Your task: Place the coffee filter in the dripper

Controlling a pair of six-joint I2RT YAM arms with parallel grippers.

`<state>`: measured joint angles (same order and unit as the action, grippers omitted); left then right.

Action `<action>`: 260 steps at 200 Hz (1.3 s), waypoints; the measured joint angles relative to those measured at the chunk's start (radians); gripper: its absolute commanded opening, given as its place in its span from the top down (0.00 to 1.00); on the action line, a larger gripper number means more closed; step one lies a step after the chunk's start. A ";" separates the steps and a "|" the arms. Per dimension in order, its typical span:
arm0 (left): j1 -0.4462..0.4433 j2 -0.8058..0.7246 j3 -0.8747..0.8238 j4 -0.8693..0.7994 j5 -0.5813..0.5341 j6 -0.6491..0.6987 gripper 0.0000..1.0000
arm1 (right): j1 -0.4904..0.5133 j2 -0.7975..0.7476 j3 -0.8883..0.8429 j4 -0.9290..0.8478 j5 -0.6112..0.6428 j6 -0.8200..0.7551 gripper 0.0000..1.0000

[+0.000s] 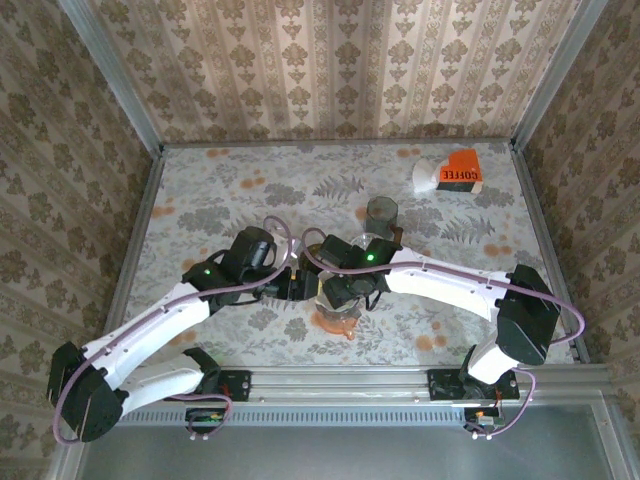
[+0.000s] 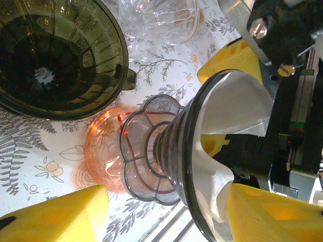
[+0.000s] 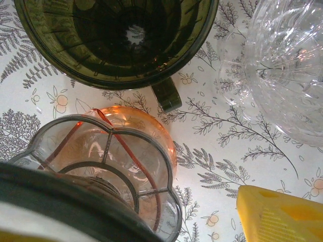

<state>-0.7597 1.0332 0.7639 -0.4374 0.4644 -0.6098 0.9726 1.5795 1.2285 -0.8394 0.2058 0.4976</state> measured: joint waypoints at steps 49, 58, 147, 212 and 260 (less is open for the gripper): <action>0.000 0.023 0.000 0.018 -0.011 -0.002 0.49 | 0.000 0.000 0.000 0.003 0.000 0.003 0.23; 0.000 0.023 0.000 0.018 -0.014 -0.001 0.51 | 0.000 0.000 0.000 0.003 0.000 0.003 0.23; -0.004 0.011 0.000 0.010 -0.028 -0.004 0.48 | 0.000 -0.047 -0.008 0.005 0.001 0.003 0.23; -0.006 0.010 0.000 0.010 -0.029 -0.008 0.48 | 0.000 -0.180 -0.009 -0.052 0.027 0.014 0.24; -0.006 0.005 0.000 0.010 -0.034 -0.015 0.48 | 0.000 -0.259 -0.025 -0.113 0.059 0.045 0.30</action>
<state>-0.7654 1.0386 0.7635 -0.4278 0.4305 -0.6250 0.9726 1.3209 1.2037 -0.9520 0.2646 0.5430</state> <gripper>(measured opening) 0.519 0.711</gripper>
